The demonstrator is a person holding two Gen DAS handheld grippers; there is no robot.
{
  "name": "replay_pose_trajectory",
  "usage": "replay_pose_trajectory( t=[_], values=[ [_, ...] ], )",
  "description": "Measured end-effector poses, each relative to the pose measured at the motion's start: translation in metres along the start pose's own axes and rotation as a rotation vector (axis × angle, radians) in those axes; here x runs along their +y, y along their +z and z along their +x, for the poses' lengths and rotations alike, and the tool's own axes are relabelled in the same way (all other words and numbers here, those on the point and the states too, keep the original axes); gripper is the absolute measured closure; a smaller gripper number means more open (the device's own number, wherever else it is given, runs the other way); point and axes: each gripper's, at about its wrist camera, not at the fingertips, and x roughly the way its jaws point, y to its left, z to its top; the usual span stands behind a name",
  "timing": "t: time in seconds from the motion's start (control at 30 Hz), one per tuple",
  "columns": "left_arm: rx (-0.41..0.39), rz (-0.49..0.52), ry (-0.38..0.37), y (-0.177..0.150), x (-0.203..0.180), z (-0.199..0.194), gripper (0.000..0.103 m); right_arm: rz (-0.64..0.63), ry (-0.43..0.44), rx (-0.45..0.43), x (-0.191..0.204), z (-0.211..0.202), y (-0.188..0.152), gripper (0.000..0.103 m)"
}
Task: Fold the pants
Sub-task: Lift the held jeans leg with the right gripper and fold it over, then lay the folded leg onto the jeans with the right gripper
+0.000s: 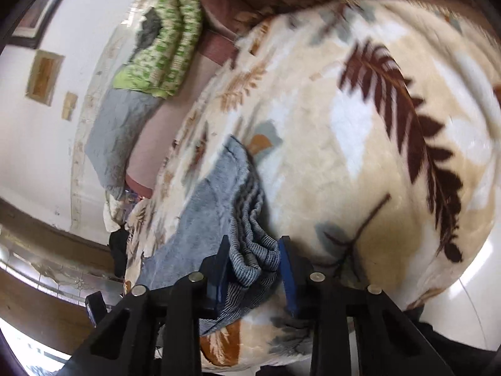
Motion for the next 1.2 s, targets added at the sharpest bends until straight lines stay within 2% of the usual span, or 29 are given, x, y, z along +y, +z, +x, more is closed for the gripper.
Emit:
replay_pose_trajectory(
  t=[0.27, 0.57, 0.73, 1.0, 1.1, 1.13, 1.2],
  values=[
    [-0.035, -0.076, -0.003, 0.004, 0.034, -0.013, 0.000, -0.144, 0.027, -0.075, 0.056, -0.017, -0.006, 0.075],
    [-0.084, -0.180, -0.044, -0.002, 0.089, -0.035, 0.000, -0.346, 0.012, 0.010, 0.154, 0.015, -0.038, 0.076],
    [-0.113, -0.250, -0.054, -0.012, 0.126, -0.044, 0.000, -0.462, 0.019, 0.088, 0.205, 0.048, -0.077, 0.076],
    [-0.140, -0.391, -0.018, -0.032, 0.196, -0.052, 0.000, -0.622, 0.051, 0.262, 0.253, 0.109, -0.157, 0.078],
    [-0.134, -0.426, -0.009, -0.039, 0.210, -0.049, 0.000, -0.645, 0.122, 0.441, 0.258, 0.142, -0.181, 0.077],
    [-0.126, -0.433, -0.011, -0.040, 0.213, -0.047, 0.000, -0.646, 0.118, 0.495, 0.257, 0.150, -0.188, 0.076],
    [-0.118, -0.434, -0.014, -0.042, 0.214, -0.044, 0.000, -0.665, 0.100, 0.502, 0.254, 0.152, -0.190, 0.075]
  ],
)
